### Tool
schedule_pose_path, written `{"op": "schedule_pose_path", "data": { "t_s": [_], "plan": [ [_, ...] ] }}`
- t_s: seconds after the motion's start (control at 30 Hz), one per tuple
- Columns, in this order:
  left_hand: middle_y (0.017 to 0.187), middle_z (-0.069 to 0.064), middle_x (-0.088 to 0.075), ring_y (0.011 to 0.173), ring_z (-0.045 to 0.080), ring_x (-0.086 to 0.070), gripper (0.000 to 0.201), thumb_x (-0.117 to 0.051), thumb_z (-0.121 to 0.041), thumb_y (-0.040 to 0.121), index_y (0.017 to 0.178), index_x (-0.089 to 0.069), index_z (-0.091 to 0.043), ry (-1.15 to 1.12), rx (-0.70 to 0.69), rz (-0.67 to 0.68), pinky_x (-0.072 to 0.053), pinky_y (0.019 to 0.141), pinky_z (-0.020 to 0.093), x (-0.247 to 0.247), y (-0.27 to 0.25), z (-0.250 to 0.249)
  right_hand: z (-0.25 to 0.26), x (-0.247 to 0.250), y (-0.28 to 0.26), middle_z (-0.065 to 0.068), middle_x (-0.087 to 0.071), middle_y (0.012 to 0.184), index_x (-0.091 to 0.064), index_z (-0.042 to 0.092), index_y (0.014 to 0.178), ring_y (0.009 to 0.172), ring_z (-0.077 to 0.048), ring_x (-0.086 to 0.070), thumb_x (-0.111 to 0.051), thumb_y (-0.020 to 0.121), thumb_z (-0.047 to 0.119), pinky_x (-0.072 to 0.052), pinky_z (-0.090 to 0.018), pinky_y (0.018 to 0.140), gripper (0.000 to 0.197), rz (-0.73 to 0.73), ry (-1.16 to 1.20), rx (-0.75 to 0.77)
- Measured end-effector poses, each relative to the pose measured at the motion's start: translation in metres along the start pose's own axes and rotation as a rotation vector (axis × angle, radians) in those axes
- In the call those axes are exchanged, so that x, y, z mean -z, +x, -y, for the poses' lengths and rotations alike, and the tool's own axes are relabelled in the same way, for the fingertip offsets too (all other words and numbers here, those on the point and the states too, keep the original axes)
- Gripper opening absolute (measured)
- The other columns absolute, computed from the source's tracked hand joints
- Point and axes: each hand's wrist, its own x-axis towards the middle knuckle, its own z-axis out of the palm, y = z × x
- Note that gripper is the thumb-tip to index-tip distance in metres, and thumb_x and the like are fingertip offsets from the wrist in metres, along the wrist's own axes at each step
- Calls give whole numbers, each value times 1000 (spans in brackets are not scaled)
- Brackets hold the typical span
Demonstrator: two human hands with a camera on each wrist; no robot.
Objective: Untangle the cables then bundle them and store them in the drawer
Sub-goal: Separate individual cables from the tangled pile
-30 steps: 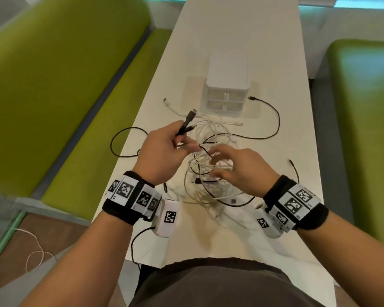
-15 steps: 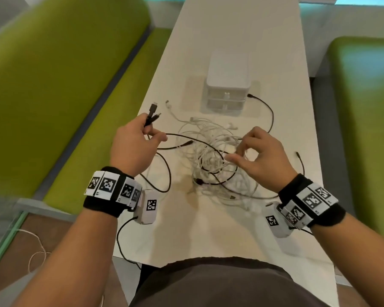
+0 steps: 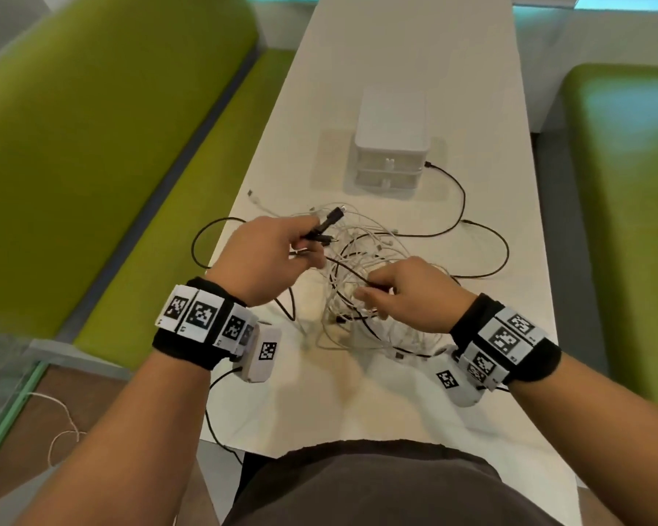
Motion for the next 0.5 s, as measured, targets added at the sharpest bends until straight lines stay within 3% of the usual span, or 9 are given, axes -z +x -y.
{"op": "schedule_pose_path", "data": {
  "t_s": [0.07,0.13,0.2,0.27,0.33,0.4,0.43,0.5],
  "plan": [
    [82,-2,-55,83,25,-52,15,-75,-31,88,87,-65,-19,133,-11,-88,-36,69,33,9,0,11,-12,-4,1,7,-70,75,-65,25,82,73,-13,-64,-51,98,57,-56,-39,73,39,10,-118,-102],
    [84,2,-46,83,25,-43,9,-75,-20,87,83,-67,-19,185,-8,-165,-26,75,32,17,-3,24,-18,-3,-1,7,-70,82,-64,26,88,78,-18,-64,-50,99,53,-55,-43,75,31,-54,-134,-109],
    [84,3,-44,85,27,-45,23,-73,-11,83,73,-57,-24,253,36,-223,-18,77,32,18,-10,34,-17,-2,-2,8,-71,91,-64,28,98,85,-20,-63,-51,101,46,-54,-44,78,23,-97,-71,-71],
    [83,3,-48,89,30,-49,20,-69,-13,84,75,-55,-24,347,104,-289,-15,78,31,15,-12,42,-9,2,-2,9,-70,90,-62,31,98,83,-18,-62,-50,102,44,-53,-43,77,18,-151,15,-36],
    [82,3,-58,91,31,-54,7,-66,-23,89,87,-61,-19,397,249,-269,-23,79,35,6,-11,40,-4,4,2,9,-68,80,-60,34,97,78,-16,-61,-49,102,46,-52,-40,72,17,-223,69,-22],
    [103,10,-61,97,35,-60,25,-64,-30,92,105,-56,-10,303,455,-59,-41,82,41,-10,-10,33,1,6,7,7,-65,74,-59,34,100,74,-15,-59,-47,103,44,-49,-38,70,16,-246,82,-48],
    [115,13,-54,98,38,-60,33,-63,-30,92,111,-50,-6,250,491,17,-45,79,42,-21,-11,28,1,5,10,7,-64,73,-59,33,101,74,-14,-58,-45,104,42,-48,-38,70,17,-232,88,-61],
    [123,15,-44,89,41,-59,37,-64,-24,91,114,-45,-3,202,383,-36,-43,67,40,-39,-14,17,1,4,11,8,-62,73,-56,32,98,74,-13,-57,-41,106,40,-49,-40,72,19,-148,88,-66]
  ]
}}
